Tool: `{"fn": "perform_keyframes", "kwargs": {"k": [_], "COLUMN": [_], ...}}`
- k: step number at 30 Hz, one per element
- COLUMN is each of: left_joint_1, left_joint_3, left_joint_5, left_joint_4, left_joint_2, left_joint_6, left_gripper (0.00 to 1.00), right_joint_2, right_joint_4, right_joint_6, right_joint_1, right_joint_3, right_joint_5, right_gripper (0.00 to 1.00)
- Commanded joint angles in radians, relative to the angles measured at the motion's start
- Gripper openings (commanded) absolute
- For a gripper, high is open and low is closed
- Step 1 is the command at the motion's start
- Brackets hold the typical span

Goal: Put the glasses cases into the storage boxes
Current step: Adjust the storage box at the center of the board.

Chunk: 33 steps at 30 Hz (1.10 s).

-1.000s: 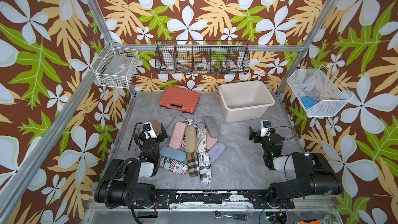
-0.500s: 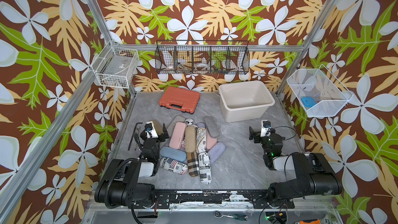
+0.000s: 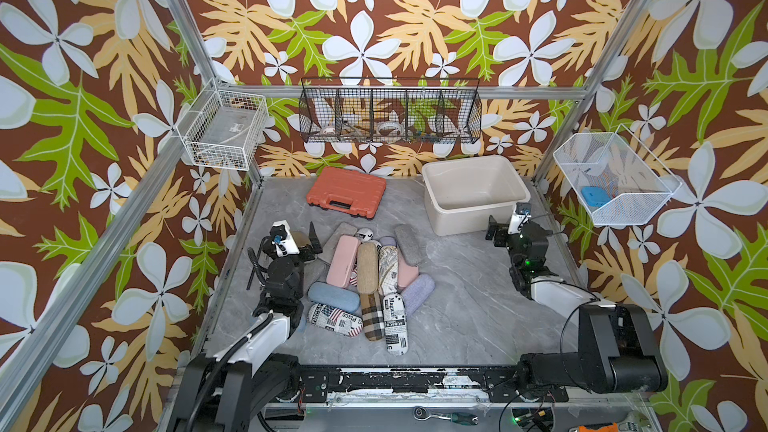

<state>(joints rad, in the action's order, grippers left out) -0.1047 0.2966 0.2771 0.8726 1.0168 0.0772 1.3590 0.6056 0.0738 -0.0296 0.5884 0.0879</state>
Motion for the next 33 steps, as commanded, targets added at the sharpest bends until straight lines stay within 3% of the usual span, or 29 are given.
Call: {"fn": "perform_keyframes", "kwargs": {"k": [1, 4, 6, 9, 10, 11, 13, 14, 16, 20, 25, 28, 33], "left_joint_1": [0.002, 0.002, 0.002, 0.002, 0.002, 0.002, 0.004, 0.003, 0.003, 0.003, 0.003, 0.003, 0.003], "left_joint_3": [0.048, 0.087, 0.109, 0.127, 0.106, 0.073, 0.003, -0.008, 0.014, 0.111, 0.234, 0.275, 0.3], "left_joint_5": [-0.055, -0.055, -0.022, 0.057, 0.078, 0.091, 0.089, 0.09, 0.077, 0.033, -0.098, -0.159, -0.145], "left_joint_4": [-0.257, -0.38, -0.455, -0.617, -0.619, -0.6, -0.552, -0.562, -0.637, -0.829, -0.998, -1.071, -1.162], "left_joint_2": [-0.106, -0.218, -0.291, -0.428, -0.483, -0.545, -0.648, -0.685, -0.716, -0.661, -0.495, -0.407, -0.339], "left_joint_6": [0.041, 0.146, 0.295, 0.576, 0.605, 0.616, 0.619, 0.624, 0.616, 0.575, 0.472, 0.452, 0.499], "left_gripper": [1.0, 1.0, 1.0, 1.0, 1.0, 1.0, 1.0, 1.0, 1.0, 1.0, 1.0, 1.0, 1.0], "right_joint_2": [-0.079, -0.189, -0.222, -0.25, -0.258, -0.263, -0.251, -0.229, -0.186, -0.123, -0.035, 0.029, 0.184], "right_joint_4": [-0.28, -0.41, -0.559, -0.679, -0.689, -0.664, -0.664, -0.72, -0.822, -0.904, -0.891, -0.897, -0.911], "right_joint_6": [0.012, 0.095, 0.202, 0.469, 0.526, 0.542, 0.565, 0.564, 0.584, 0.68, 0.801, 0.83, 0.888], "right_joint_1": [-0.068, -0.127, -0.125, -0.09, -0.051, -0.008, 0.014, 0.011, 0.003, -0.017, -0.051, -0.104, -0.135], "right_joint_3": [0.038, 0.11, 0.206, 0.255, 0.25, 0.237, 0.249, 0.292, 0.379, 0.461, 0.503, 0.562, 0.667], "right_joint_5": [0.059, 0.135, 0.119, 0.097, 0.03, -0.066, -0.122, -0.137, -0.144, -0.123, -0.141, -0.072, -0.089], "right_gripper": [1.0, 0.99, 1.0, 1.0, 1.0, 0.89, 0.7, 0.67, 0.71, 0.76, 0.72, 0.71, 0.73]}}
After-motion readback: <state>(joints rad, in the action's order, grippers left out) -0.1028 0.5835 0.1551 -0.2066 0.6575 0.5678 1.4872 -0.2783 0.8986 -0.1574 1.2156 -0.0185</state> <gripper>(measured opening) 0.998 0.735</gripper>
